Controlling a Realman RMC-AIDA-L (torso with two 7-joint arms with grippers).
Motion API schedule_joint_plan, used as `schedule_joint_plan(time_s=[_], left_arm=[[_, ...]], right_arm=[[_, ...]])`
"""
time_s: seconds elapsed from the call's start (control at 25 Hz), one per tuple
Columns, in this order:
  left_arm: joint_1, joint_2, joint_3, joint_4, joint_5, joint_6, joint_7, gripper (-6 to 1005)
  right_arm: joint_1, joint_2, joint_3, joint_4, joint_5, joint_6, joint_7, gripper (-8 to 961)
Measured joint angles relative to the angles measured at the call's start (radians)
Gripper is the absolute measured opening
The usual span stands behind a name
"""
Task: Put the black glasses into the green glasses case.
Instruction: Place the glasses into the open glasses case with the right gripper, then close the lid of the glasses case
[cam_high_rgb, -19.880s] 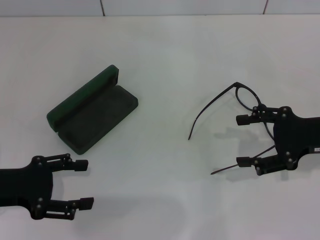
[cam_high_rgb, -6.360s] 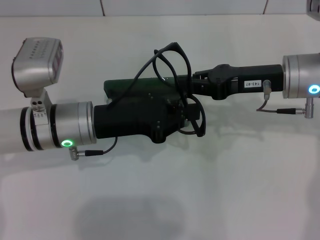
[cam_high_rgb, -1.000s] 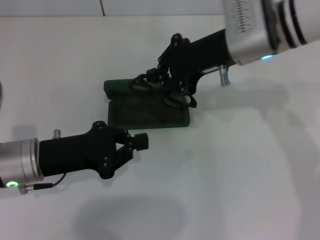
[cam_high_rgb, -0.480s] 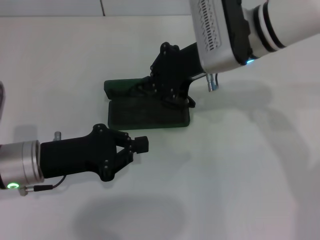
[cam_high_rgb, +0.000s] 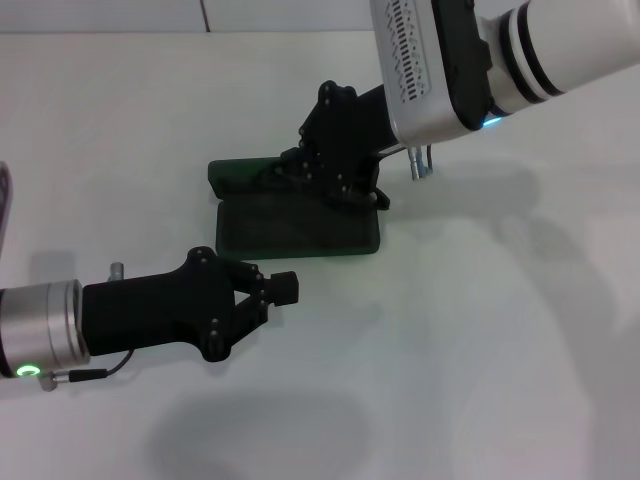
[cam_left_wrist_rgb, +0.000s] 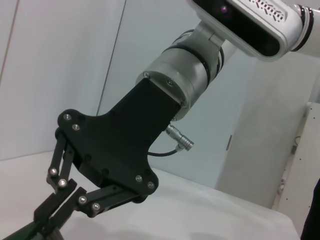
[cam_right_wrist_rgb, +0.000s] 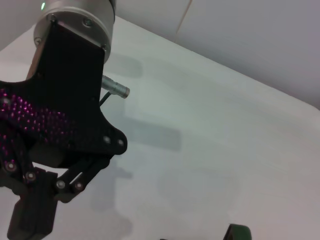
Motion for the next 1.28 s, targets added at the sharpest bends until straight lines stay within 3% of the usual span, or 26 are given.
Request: schedule_joint_plan(time_s=[0.88,1.08,1.28], left_arm=[[0.003,-0.001,0.006,0.001,-0.001,0.001,0.0,52],[0.005,-0.001,0.006,0.001,-0.001,0.001,0.0,53],[0.006,-0.001,0.002,0.001,-0.001,0.001,-0.001,55]], right_arm=[[0.002,0.0,-0.052,0.01,0.012,0.09,0.048,26],[0.0,0.0,-0.053,0.01,0.012,0.099,0.057,107],[-0.013,0.0,-0.047,-0.004,0.02,0.097,0.061,122]])
